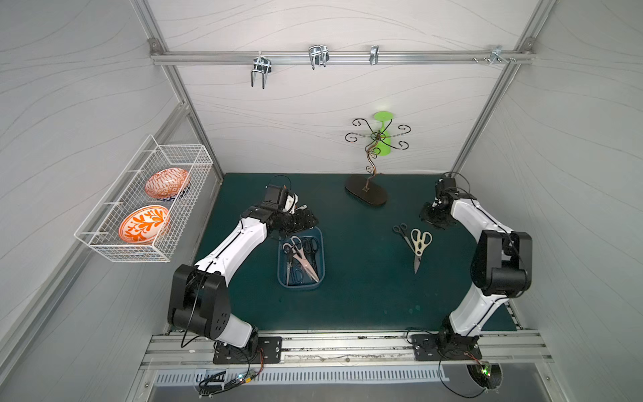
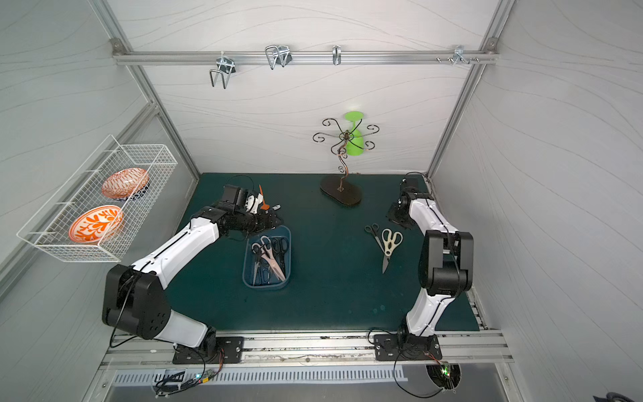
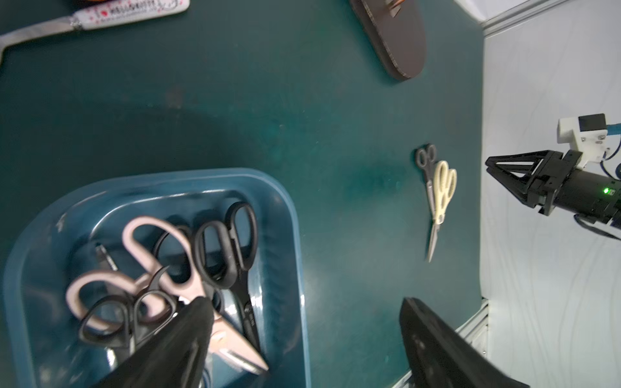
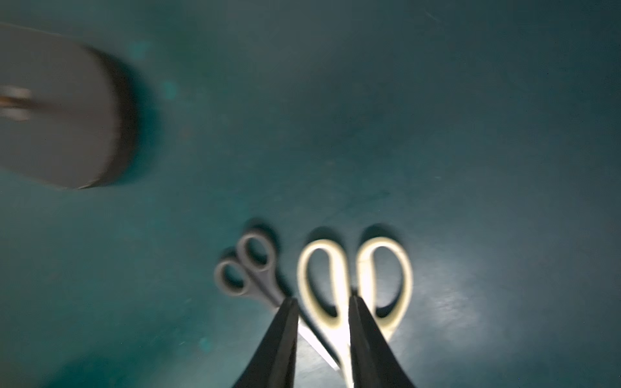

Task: Put the scissors into the storage box
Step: Pick up the scissors from the center of the board.

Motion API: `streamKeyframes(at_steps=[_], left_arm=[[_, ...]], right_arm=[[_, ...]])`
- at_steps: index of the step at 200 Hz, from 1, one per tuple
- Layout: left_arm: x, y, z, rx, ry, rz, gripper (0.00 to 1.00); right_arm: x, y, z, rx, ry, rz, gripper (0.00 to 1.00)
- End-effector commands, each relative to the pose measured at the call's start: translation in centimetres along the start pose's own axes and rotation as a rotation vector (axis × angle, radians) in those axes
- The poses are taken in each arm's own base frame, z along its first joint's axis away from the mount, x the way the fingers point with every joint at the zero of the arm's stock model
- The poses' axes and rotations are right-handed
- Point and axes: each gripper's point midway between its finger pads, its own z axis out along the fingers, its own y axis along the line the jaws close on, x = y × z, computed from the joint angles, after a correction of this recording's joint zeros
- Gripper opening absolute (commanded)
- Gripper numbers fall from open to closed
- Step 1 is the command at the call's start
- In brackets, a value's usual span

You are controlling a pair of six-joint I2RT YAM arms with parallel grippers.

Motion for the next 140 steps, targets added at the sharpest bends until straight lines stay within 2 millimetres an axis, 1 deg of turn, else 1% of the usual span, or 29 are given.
streamKeyframes(at_steps=[1, 34, 52, 95, 140], left_arm=[[0.4, 0.5, -0.6, -0.029, -0.007, 0.028, 0.92], [0.7, 0.8, -0.2, -0.031, 0.001, 0.013, 0.91], [0.5, 1.0, -0.3, -0.046, -0.004, 0.021, 0.92], [0.4, 1.3, -0.4, -0.066, -0.007, 0.028, 0.92], [0.7, 1.5, -0.5, -0.07, -0.008, 0.025, 0.92]], right_arm=[[1.0, -2.3, 1.0, 0.036, 0.075, 0.015, 0.3], [2.1, -3.1, 1.9, 0.046, 0.106, 0.017, 0.3], [2.7, -3.8, 2.3, 0.068, 0.115, 0.024, 0.3], [3.9, -4.1, 3.2, 0.064, 0.148, 0.036, 0.29], [4.7, -5.1, 3.5, 0.107, 0.157, 0.02, 0.28]])
